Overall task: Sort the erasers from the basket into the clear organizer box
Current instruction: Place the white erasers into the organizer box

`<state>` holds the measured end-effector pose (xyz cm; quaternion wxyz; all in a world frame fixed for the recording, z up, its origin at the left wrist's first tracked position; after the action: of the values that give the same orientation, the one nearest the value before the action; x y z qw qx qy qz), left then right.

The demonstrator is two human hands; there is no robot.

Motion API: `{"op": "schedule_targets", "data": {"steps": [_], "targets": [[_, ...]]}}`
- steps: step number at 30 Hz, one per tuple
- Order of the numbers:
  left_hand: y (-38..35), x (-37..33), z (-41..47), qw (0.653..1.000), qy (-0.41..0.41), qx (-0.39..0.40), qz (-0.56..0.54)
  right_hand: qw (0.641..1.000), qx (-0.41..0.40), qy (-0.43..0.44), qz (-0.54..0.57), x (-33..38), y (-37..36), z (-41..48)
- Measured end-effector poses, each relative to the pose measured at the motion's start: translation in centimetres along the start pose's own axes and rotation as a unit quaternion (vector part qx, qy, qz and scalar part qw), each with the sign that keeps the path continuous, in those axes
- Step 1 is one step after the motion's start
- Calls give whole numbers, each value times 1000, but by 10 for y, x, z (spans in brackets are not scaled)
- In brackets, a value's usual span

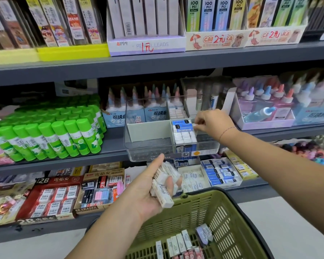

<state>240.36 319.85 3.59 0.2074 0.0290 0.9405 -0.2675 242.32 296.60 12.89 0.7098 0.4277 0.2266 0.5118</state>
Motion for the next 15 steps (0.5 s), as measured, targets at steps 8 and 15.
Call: {"op": "schedule_targets", "data": {"steps": [8, 15], "targets": [[-2, 2, 0, 1000, 0, 0, 7, 1000, 26, -4, 11, -3, -1, 4], [-8, 3, -8, 1000, 9, 9, -1, 973, -68, -33, 220, 56, 76, -52]]}}
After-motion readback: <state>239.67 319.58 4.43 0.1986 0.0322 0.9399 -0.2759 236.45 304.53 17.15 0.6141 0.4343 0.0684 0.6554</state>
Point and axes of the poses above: each hand's wrist, its own z-axis towards the middle knuckle, its own y-axis out of the back of the hand, x = y × z, the point moved 8 cm from there along z, towards the middle knuckle, and after that the axes turned 13 degrees about -x, right-handed, at the moved point
